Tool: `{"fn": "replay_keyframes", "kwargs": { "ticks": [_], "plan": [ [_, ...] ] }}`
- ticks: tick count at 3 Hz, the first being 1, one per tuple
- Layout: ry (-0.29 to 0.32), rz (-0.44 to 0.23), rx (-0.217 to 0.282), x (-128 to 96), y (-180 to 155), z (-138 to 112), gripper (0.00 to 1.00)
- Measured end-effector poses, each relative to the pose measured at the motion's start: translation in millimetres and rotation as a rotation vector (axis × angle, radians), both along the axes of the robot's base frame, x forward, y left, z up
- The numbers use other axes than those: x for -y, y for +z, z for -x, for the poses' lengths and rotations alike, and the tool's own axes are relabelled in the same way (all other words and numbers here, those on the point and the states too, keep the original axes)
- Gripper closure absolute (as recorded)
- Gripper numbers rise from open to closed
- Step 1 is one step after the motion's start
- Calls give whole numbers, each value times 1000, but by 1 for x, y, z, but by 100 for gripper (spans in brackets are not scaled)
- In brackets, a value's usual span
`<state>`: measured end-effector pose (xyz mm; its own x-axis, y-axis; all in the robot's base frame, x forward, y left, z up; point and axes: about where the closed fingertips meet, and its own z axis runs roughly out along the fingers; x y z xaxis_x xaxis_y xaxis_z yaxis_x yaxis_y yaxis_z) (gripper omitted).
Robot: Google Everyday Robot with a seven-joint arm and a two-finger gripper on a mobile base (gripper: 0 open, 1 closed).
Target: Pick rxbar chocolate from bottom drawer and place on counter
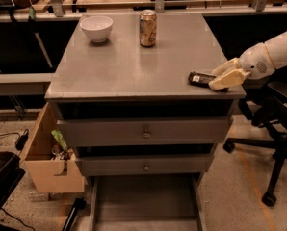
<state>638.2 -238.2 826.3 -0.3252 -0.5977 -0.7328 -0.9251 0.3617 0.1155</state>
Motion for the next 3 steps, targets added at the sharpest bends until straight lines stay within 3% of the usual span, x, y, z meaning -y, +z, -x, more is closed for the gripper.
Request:
{"fn": "replay_keyframes", "kwargs": {
  "ticks": [1, 2, 3],
  "plan": [
    [0, 0, 0, 0, 6, 0, 100],
    [0, 0, 0, 0, 7, 0, 83],
    [0, 0, 0, 0, 7, 0, 59]
  ]
}}
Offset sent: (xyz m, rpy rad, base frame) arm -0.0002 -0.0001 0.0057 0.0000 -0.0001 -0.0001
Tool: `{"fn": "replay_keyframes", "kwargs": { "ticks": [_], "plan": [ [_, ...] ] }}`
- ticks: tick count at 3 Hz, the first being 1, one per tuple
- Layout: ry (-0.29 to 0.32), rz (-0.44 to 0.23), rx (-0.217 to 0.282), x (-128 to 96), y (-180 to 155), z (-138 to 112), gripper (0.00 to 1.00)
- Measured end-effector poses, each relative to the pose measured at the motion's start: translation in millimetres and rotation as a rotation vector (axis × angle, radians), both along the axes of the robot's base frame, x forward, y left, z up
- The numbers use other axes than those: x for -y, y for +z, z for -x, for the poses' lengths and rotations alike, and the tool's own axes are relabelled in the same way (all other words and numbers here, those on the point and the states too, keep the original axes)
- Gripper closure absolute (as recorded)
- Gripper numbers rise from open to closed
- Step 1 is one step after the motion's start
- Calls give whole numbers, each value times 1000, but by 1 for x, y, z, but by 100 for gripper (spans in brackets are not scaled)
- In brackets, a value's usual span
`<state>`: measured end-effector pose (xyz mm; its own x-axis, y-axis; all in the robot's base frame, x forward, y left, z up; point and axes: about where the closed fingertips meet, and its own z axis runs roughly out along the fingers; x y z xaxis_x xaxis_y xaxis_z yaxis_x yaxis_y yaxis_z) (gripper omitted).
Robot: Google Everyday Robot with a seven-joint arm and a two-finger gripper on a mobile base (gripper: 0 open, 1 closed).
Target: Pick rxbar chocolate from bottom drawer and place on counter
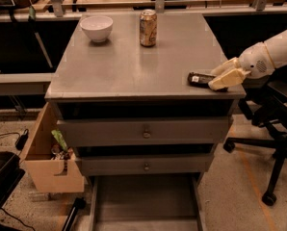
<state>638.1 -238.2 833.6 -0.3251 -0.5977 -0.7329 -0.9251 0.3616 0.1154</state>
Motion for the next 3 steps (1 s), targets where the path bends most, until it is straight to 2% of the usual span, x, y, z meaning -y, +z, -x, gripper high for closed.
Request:
{"fn": "replay_keyframes", "kwargs": {
  "ticks": [2, 3],
  "plan": [
    [0, -1, 0, -2, -1, -1, 13],
    [0, -1, 0, -2, -1, -1, 0]
  ]
}}
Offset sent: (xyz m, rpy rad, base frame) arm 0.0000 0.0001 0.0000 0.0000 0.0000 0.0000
